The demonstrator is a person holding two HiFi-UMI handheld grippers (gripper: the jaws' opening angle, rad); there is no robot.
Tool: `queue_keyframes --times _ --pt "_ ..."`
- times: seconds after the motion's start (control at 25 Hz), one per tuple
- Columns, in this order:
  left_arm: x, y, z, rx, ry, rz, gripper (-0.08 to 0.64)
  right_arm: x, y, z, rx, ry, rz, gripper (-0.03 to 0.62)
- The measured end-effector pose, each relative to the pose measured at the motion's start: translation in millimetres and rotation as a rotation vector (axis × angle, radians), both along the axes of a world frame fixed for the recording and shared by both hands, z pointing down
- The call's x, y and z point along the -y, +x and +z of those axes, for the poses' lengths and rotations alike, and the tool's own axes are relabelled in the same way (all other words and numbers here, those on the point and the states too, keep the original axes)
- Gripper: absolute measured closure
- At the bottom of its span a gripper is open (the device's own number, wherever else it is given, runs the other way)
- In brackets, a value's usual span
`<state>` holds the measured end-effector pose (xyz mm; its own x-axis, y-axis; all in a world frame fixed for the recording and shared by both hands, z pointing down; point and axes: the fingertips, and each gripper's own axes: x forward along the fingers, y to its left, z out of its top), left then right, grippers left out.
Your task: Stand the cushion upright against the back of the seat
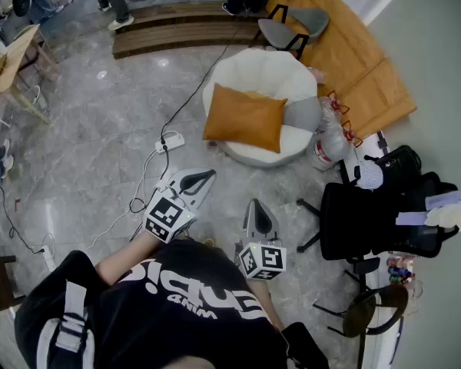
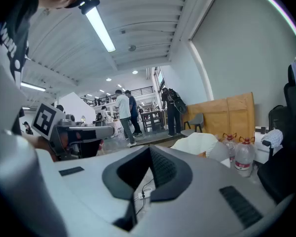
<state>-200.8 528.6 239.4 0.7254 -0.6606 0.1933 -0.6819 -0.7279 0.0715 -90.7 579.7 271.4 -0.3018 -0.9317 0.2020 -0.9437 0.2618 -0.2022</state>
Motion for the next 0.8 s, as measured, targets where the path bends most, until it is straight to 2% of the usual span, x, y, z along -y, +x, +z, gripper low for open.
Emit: queue_keyframes --times 0.48,0.6,0.8 --pt "4.6 -11.2 3.7 0.014 0.027 -0.002 0.552 4.3 -12.7 2.5 0.007 -0.002 -0.010 0.572" --pt "7.1 -19.4 4.8 0.010 0.038 0.011 0.552 6.3 -19.9 -0.1 0.038 0.006 -0.005 0.572" --pt "7.4 -28.8 -4.0 -0.004 0.019 0.031 0.552 5.7 -28.1 -1.4 0.038 0.002 0.010 0.572"
